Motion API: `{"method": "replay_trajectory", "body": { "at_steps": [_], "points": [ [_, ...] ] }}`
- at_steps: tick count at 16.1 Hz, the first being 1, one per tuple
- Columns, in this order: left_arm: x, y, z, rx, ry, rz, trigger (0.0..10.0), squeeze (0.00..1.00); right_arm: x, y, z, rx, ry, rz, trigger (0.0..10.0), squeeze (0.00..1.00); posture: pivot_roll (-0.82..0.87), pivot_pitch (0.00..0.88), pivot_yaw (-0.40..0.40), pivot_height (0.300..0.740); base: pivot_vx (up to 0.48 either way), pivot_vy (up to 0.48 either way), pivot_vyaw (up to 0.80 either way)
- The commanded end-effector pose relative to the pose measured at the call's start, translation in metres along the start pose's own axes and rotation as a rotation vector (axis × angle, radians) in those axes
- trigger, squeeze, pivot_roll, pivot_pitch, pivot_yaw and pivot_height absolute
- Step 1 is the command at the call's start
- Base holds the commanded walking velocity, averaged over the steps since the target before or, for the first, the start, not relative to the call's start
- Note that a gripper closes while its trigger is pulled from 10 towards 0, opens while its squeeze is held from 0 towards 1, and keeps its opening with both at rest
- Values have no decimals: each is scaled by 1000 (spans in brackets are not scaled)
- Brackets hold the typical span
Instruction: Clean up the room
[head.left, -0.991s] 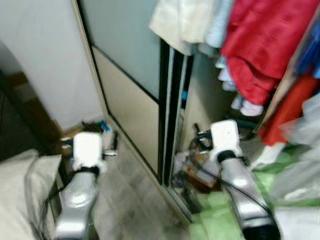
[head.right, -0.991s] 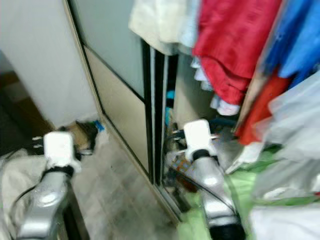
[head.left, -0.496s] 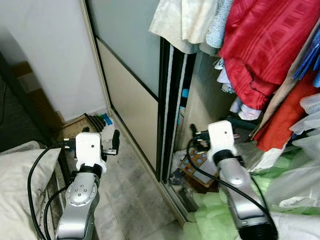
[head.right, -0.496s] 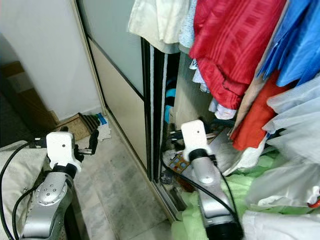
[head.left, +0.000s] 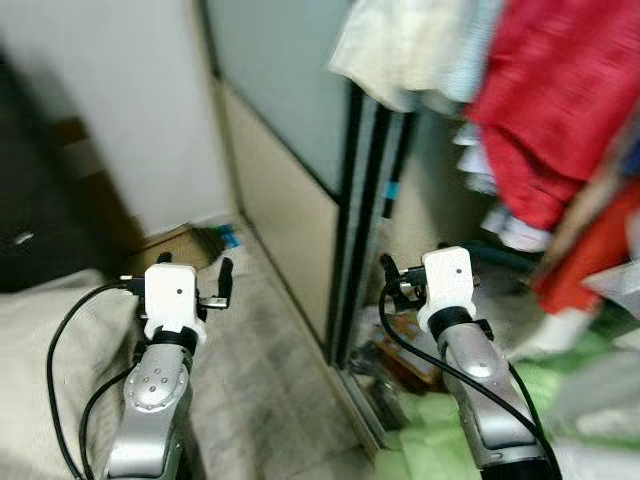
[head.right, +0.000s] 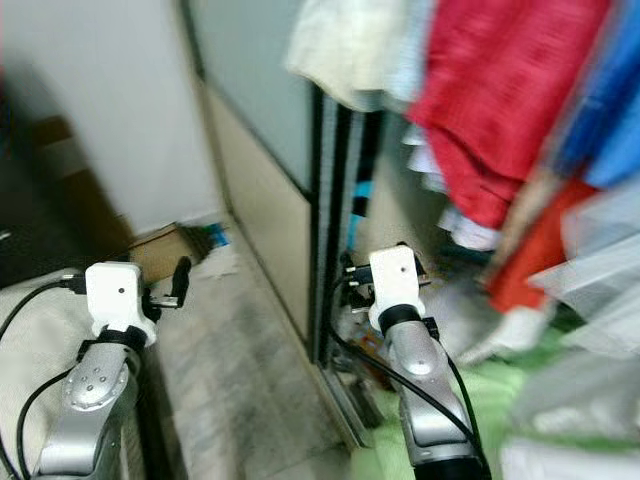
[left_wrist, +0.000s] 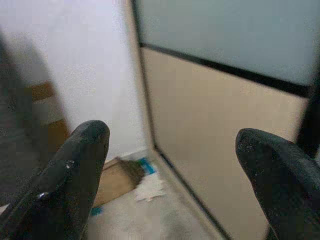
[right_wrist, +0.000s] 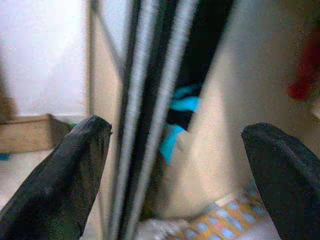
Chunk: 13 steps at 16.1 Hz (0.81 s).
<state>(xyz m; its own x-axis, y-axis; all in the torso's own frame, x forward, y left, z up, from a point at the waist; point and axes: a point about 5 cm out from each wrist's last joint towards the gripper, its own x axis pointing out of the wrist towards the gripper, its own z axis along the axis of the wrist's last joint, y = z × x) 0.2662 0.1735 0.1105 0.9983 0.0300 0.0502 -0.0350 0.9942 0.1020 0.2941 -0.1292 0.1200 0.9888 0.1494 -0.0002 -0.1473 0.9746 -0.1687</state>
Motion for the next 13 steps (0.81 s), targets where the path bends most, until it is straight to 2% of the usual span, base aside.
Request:
{"method": "replay_trajectory", "body": {
  "at_steps": [1, 13],
  "points": [
    [0, -2, -1, 3, 5, -7, 10000, 0, 2, 2, 5, 8, -14, 12, 10000, 0, -50, 0, -3, 740, 0, 0, 800],
    [5, -8, 1, -9, -8, -32, 10000, 0, 8, 5, 10, 8, -39, 60, 10000, 0, -49, 0, -9, 740, 0, 0, 800]
  ]
}}
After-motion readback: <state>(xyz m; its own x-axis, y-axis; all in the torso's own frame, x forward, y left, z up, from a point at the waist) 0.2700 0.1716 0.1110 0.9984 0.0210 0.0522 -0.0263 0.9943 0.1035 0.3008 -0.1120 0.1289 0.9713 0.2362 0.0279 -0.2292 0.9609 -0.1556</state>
